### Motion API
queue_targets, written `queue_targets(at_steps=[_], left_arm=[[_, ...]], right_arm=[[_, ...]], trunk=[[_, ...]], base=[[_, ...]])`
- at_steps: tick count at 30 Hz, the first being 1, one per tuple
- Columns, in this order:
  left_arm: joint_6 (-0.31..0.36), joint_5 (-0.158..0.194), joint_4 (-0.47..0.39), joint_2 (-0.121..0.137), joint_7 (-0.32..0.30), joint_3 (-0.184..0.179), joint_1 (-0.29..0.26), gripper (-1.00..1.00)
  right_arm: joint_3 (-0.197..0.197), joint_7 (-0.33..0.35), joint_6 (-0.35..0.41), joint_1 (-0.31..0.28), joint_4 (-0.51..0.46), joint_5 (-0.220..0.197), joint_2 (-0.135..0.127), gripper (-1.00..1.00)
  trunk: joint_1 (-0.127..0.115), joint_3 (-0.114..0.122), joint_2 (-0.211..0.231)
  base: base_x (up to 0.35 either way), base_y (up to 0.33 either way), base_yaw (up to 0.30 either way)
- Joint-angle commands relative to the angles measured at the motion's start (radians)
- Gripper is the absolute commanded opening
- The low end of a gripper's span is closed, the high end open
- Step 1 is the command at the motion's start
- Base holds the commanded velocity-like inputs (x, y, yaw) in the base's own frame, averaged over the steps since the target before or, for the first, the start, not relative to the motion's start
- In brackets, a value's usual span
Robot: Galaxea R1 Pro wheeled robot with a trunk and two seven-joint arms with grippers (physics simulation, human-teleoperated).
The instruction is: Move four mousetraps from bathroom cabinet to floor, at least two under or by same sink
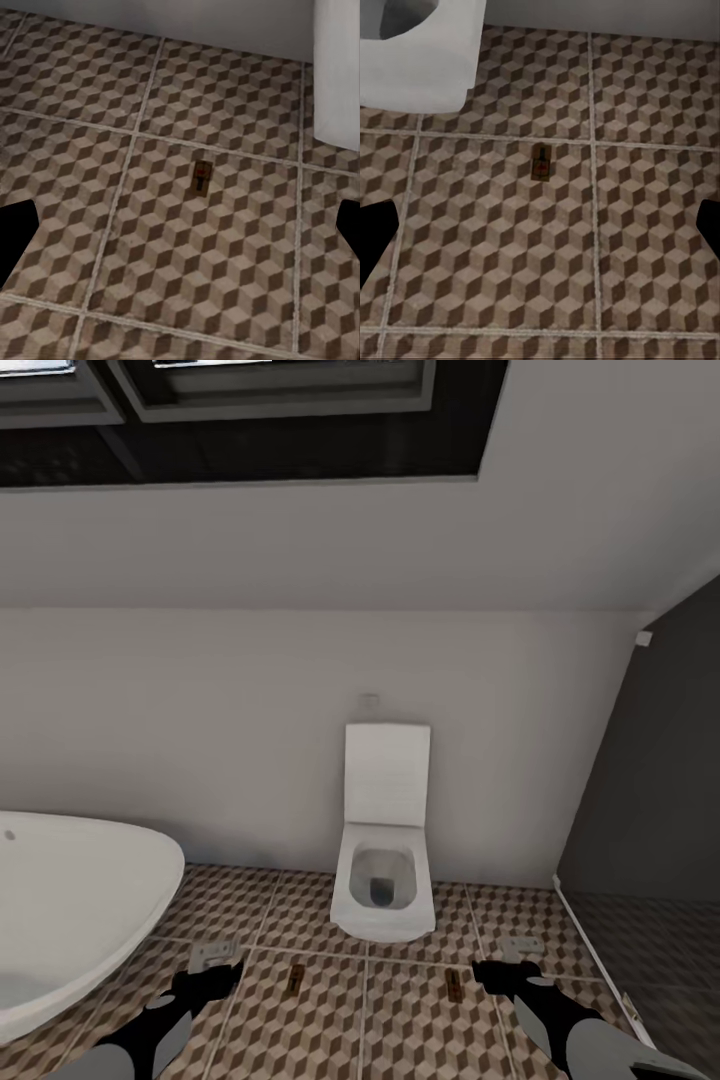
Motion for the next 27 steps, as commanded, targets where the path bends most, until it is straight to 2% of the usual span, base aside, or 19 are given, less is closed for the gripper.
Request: queue_targets(at_steps=[1,9,15,18,19,27], left_arm=[[-0.003,0.011,0.01,0.0,-0.003,-0.008,-0.001,1.0],[-0.002,0.025,0.113,-0.003,-0.011,-0.007,0.0,1.0],[0.0,0.05,0.141,-0.007,-0.011,-0.007,0.009,1.0],[0.002,0.058,0.147,-0.008,-0.01,-0.007,0.017,1.0],[0.008,0.061,0.149,-0.01,-0.01,-0.007,0.029,1.0],[0.059,0.065,0.151,-0.017,-0.014,-0.007,0.094,1.0]], right_arm=[[-0.008,-0.001,-0.004,-0.001,0.004,0.009,0.0,1.0],[-0.007,-0.005,0.001,-0.001,0.08,0.007,-0.001,1.0],[-0.006,-0.006,0.005,0.011,0.116,0.018,0.002,1.0],[-0.006,-0.007,0.006,0.043,0.122,0.032,0.003,1.0],[-0.005,-0.008,0.006,0.072,0.125,0.043,0.004,1.0],[-0.006,-0.012,0.001,0.188,0.127,0.079,0.006,1.0]], trunk=[[-0.004,0.002,0.007],[-0.035,0.027,0.063],[-0.058,0.046,0.105],[-0.069,0.055,0.126],[-0.073,0.059,0.133],[-0.104,0.084,0.189]], base=[[0.0,0.0,0.0],[0.0,0.0,0.0],[0.0,0.0,0.0],[0.0,0.0,0.0],[0.0,0.0,0.0],[0.0,0.0,0.0]])
